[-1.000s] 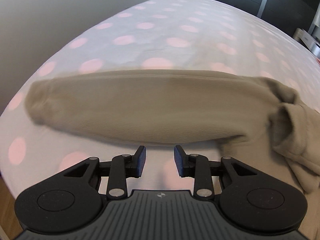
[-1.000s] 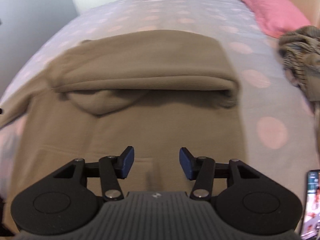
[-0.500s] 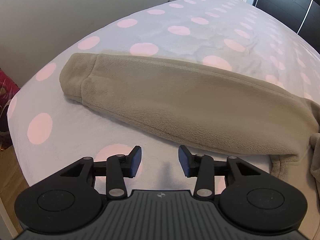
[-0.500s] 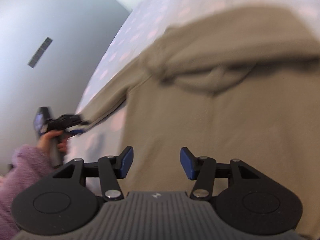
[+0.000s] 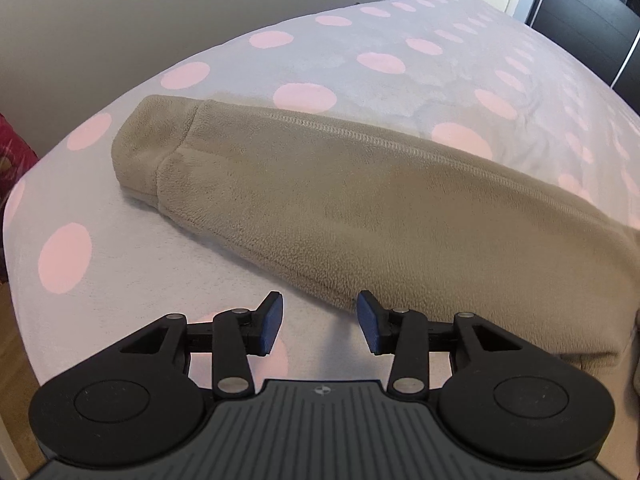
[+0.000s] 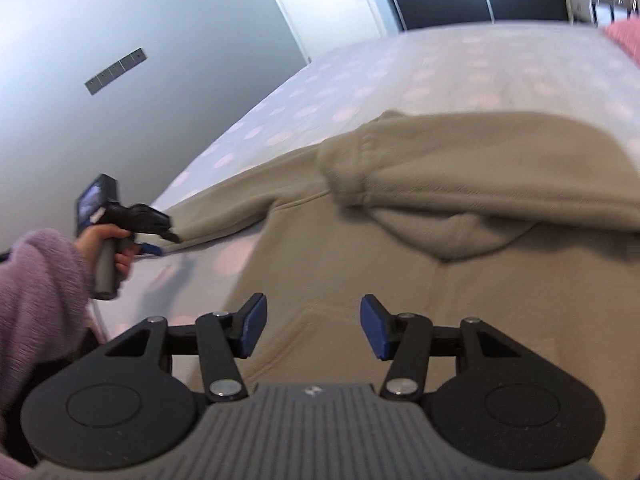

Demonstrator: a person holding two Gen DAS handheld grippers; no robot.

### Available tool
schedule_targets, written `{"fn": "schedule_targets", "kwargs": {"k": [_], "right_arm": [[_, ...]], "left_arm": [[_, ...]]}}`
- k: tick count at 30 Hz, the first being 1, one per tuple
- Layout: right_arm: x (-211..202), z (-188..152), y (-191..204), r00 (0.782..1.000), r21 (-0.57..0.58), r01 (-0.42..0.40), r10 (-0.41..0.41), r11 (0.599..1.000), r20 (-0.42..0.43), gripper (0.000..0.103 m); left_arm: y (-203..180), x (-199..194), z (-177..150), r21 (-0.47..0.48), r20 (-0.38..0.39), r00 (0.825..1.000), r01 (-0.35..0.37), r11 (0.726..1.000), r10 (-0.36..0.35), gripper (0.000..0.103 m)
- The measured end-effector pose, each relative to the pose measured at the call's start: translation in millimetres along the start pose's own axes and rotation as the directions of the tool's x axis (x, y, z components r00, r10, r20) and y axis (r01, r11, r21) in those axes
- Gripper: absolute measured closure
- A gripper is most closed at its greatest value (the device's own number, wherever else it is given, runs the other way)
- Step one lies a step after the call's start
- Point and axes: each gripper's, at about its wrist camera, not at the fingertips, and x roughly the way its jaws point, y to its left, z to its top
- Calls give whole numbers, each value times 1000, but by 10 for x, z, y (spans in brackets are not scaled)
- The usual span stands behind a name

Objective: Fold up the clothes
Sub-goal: 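Grasp the hoodie sleeve cuff with the left gripper and lift it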

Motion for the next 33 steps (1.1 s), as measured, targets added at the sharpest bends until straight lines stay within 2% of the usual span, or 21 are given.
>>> {"fn": "schedule_targets", "kwargs": {"k": [3,6,11,16,19,21,22,23,26,28,33], "right_arm": [[113,-53,-73,998,-28,61,-60,998,10,48],[164,-87,-256,992,10,124,-124,992,-4,47],[229,-118,-511,981,61,192,-190,980,-26,47],[311,-163,-492,979,10,202,-201,979,-28,47],[339,-199,-502,972,-14,231,-231,973,-35,47],[361,-212,-525,967,-20,251,-251,968,-39,47],[370,-217,-537,965,-21,257,-258,966,-41,47],[375,-217,-548,965,-18,259,-260,966,-44,47],[377,-219,-555,964,-18,262,-263,965,-46,47],[376,-218,-558,963,-21,265,-265,964,-47,47],[362,-204,-566,951,-25,301,-302,953,-65,47]], "left_arm": [[42,56,37,-38,5,1000,16,999,-16,64],[155,114,54,-129,-1,1000,29,991,-29,63],[380,193,75,-301,12,996,83,950,-84,62],[668,295,58,-477,38,995,103,873,-96,61],[849,353,34,-575,57,994,113,810,-98,61],[969,391,19,-635,70,993,120,763,-98,64],[982,392,25,-635,77,992,127,762,-101,75],[969,383,38,-620,87,990,139,772,-108,87],[696,89,82,-526,176,974,218,822,-146,94],[513,-106,111,-457,232,957,266,849,-175,95],[58,-596,183,-265,356,897,365,893,-261,96]]}}
